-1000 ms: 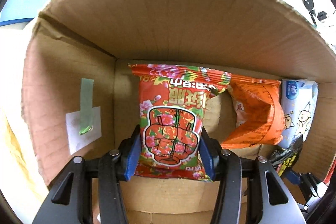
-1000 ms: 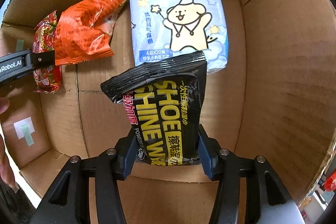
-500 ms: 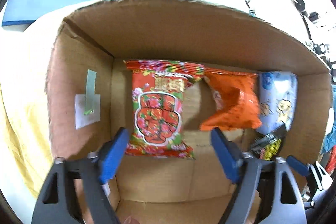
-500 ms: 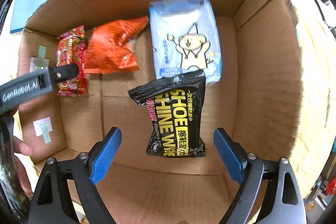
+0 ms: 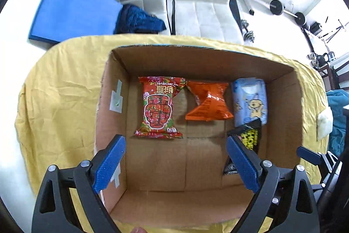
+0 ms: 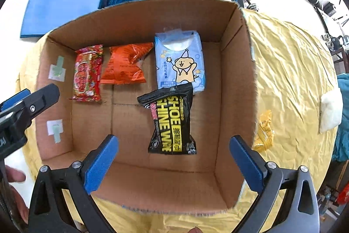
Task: Organize soft objects
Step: 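Lift both tools out of the box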
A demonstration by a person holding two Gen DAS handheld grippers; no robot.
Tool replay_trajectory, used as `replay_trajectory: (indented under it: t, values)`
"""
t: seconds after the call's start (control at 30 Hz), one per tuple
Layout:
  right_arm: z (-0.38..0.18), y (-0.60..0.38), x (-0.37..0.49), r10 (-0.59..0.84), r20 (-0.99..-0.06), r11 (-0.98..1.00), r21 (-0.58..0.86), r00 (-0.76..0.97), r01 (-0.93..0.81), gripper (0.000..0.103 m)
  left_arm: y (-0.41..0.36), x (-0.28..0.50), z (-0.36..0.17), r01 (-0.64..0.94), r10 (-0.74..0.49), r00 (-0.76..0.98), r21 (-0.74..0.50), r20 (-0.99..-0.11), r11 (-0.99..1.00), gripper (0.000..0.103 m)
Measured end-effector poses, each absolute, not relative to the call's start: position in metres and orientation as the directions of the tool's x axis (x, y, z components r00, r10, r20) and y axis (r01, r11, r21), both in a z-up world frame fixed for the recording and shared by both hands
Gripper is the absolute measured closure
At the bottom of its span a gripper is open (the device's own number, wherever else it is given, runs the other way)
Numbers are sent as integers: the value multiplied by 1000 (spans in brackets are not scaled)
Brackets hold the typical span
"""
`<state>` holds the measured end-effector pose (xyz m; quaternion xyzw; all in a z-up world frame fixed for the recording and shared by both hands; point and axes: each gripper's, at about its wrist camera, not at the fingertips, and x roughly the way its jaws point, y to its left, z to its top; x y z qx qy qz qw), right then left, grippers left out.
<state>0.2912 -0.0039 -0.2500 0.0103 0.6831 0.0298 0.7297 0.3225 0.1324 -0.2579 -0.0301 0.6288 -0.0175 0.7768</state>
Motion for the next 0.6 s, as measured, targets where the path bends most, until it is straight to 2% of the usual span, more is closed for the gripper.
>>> replay_trajectory:
  t: [0.6]
  values:
    - [-170, -3, 201, 112, -965, 992, 95, 238, -83, 0, 124, 220, -184, -15, -74, 359, -85, -930, 996, 8]
